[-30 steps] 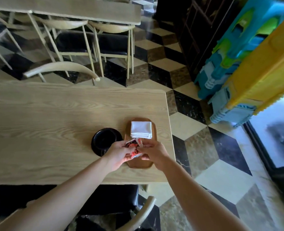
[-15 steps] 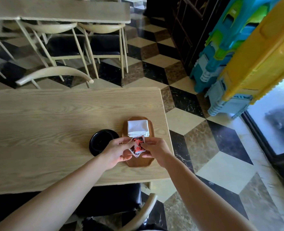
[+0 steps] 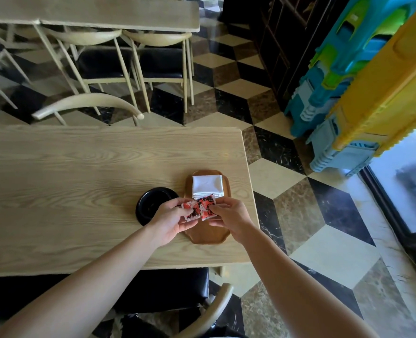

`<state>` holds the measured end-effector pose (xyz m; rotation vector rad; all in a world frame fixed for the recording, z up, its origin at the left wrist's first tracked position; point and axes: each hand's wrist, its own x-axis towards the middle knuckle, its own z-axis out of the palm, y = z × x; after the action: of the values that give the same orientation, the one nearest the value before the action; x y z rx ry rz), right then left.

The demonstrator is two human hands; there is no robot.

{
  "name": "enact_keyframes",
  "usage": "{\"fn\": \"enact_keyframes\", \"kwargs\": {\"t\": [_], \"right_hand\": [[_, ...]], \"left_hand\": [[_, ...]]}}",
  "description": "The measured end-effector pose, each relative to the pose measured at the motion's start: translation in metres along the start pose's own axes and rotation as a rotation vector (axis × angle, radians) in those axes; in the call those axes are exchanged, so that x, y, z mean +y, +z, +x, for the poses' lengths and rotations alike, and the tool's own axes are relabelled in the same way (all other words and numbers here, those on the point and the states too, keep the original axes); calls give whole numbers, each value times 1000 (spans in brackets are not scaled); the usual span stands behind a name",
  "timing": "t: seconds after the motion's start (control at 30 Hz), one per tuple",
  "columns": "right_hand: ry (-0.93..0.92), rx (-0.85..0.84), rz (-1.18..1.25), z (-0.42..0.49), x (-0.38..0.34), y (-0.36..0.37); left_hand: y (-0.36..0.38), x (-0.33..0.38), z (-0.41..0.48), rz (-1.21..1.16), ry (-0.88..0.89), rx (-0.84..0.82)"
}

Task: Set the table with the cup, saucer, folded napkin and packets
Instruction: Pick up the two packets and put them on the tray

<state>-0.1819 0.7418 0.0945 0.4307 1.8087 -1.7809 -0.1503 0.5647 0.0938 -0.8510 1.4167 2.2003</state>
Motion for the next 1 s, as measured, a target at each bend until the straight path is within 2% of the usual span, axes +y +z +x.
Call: {"fn": "enact_keyframes", "kwargs": {"t": [0.13,0.23,0.5,0.73,0.87,1.0], "right_hand": [[-69,61,-238,3,-1,-1],[-44,14,-262,1,0,0],[15,-23,-247,-4,11,-2],[22,-54,-301,0,19,-13],[51,-53,-297,3,25,-21],[74,-52,-275,6,30,-26]], "left_hand": [[-6,4,0,218,31,31],[-7,4,2,279,-1,48],[-1,-3,0,78,-141,-51],[8,-17,7,188,-94,-64],[12,-20,10,247,-115,-124],[15,-23,16,275,-109,-56]]}}
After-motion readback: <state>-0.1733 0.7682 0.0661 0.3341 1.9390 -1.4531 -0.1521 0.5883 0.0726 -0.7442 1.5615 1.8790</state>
